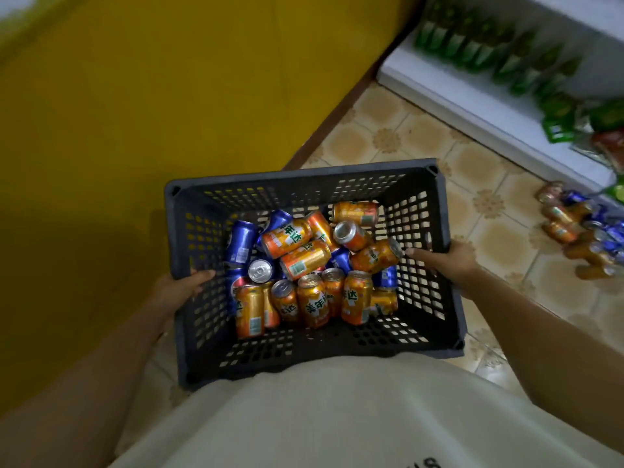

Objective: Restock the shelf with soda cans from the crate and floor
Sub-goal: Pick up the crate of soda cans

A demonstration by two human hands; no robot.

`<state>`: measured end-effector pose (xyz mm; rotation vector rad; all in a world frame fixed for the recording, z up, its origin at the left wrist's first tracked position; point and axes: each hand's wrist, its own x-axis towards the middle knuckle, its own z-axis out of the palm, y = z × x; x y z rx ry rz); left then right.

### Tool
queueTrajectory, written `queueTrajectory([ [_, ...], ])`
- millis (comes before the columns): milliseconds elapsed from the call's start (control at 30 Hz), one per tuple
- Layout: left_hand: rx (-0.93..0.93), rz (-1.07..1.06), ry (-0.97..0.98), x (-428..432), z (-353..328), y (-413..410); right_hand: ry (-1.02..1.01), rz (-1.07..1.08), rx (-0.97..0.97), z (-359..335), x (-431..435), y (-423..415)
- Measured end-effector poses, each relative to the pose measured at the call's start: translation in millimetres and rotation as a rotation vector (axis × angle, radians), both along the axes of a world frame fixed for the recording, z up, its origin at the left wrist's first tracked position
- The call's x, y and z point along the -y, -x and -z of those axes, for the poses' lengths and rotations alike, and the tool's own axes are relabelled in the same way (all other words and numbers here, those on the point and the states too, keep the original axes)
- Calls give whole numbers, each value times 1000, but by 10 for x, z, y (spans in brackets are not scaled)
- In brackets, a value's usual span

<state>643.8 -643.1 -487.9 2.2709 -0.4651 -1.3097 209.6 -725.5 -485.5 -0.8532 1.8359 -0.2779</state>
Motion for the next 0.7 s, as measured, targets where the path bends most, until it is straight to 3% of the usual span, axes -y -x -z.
queueTrajectory([
  [400, -16, 270, 190, 2371, -368, 1534, 169, 330, -105, -401, 1297, 1531],
  [700, -138, 248, 225, 3843, -14, 2534, 230, 399, -266, -455, 2693, 2486],
])
